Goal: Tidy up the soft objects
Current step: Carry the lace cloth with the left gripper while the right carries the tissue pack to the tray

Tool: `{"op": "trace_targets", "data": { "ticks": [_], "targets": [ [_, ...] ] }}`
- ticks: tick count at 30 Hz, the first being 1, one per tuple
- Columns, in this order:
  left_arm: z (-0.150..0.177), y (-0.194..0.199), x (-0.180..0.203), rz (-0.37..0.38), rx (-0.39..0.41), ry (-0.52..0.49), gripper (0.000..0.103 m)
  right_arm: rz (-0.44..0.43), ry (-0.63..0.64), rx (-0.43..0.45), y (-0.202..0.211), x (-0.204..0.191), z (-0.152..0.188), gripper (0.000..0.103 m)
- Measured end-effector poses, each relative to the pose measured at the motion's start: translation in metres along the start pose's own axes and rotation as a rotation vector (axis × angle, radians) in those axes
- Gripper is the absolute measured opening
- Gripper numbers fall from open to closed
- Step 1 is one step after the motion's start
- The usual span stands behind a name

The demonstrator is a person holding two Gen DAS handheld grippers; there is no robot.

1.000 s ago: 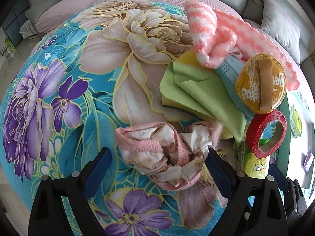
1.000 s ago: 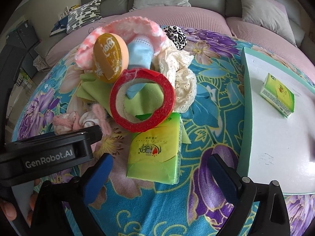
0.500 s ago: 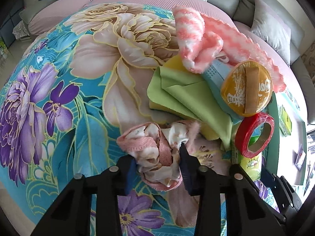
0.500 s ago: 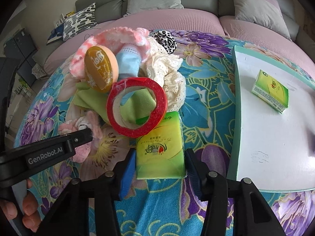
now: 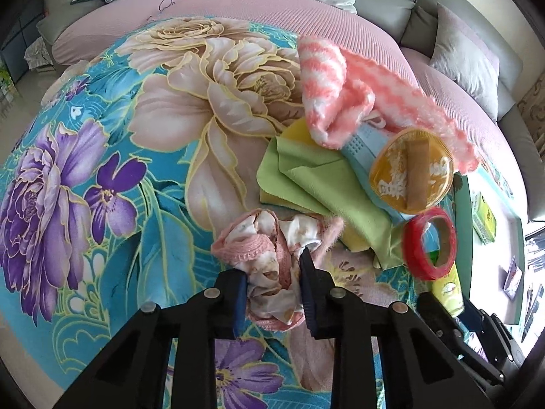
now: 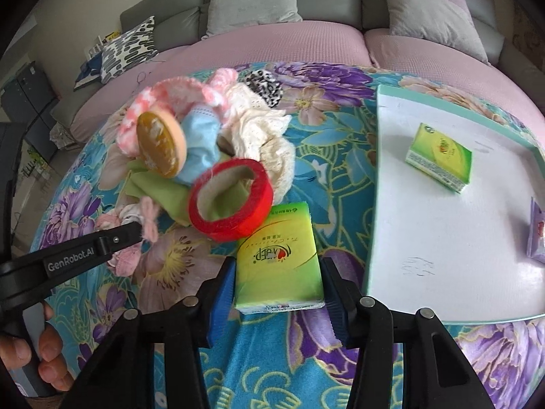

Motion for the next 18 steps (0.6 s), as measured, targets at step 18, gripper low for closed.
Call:
{"op": "trace_targets", "data": {
  "ticks": [18],
  "targets": [
    [-0.001, 0.056, 0.008, 0.028, 0.132, -0.011, 0.028, 0.04, -0.068, 0.119, 0.042, 0.029, -0.009, 0.051]
  ]
}}
Point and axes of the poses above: each gripper's, at about its wrist camera, not at the fingertips, and y roughly against the way its jaws point, x to its right, z to its underside, the point moved 5 cm from there along -y, roughly the way its jaws point, and after that the axes turned 11 degrees about y, right-handed, at the moved point
